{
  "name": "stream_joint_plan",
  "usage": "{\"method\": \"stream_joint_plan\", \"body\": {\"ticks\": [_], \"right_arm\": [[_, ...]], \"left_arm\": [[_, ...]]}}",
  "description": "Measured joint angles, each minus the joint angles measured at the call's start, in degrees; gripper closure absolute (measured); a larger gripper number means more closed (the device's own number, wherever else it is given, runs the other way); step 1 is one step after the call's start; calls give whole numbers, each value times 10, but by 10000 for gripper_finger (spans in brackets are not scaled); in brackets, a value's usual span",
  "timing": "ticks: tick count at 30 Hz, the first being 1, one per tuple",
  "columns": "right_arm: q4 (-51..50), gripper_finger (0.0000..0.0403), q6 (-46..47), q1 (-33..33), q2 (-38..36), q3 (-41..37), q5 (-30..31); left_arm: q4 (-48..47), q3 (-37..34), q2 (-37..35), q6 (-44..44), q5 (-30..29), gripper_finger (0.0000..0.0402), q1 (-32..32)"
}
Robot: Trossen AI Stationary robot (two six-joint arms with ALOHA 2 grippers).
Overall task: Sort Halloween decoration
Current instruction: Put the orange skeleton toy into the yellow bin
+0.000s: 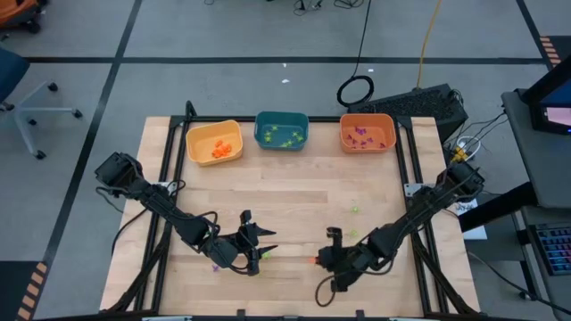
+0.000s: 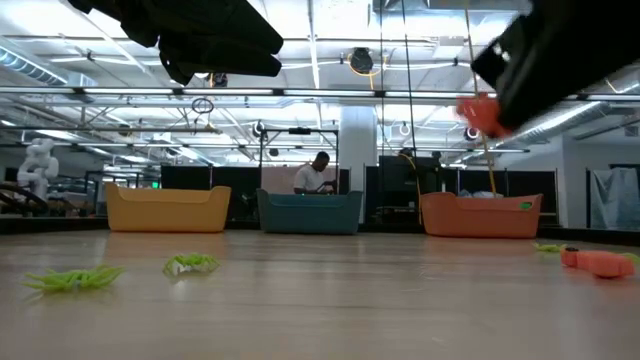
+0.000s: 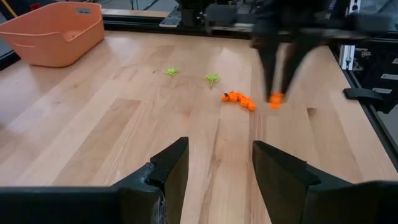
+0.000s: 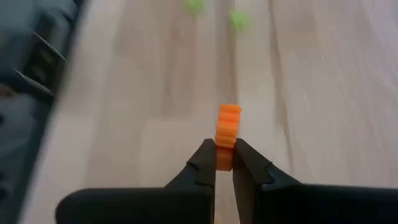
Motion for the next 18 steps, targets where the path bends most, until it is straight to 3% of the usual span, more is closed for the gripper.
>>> {"method": "stream_joint_plan", "body": {"ticks": [11,18], "right_arm": [[265,396,-158,8,35,1,118],[393,396,-214,-13,59,-38,84]], "left_arm": [[0,0,0,0,0,224,0],[0,0,0,5,0,224,-2]]}}
